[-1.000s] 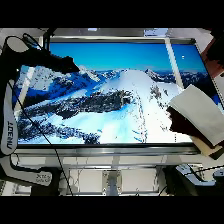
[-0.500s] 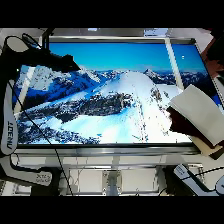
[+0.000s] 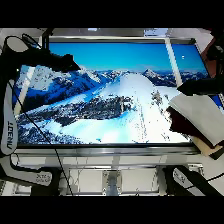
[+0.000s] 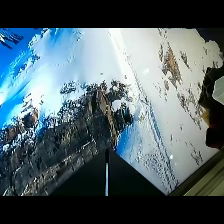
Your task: Fold the shirts.
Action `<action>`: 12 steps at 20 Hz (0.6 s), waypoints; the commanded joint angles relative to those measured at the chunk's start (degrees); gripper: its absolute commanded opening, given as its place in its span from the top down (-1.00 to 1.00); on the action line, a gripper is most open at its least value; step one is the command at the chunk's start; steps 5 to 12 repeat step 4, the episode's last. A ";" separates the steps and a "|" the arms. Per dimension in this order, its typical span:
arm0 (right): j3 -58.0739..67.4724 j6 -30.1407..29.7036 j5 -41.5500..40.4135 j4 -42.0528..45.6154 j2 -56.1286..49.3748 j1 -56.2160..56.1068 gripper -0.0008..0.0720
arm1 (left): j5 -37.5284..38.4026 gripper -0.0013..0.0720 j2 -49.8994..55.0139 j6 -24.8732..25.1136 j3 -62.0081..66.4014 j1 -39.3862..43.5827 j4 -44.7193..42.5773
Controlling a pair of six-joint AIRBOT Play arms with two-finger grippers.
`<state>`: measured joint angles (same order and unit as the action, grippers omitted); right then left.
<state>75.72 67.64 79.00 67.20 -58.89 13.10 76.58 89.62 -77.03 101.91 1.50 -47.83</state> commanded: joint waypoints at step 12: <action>0.04 -0.17 -0.74 5.05 -0.02 -3.15 -0.05 | -0.02 0.94 0.00 -0.02 0.04 0.02 0.02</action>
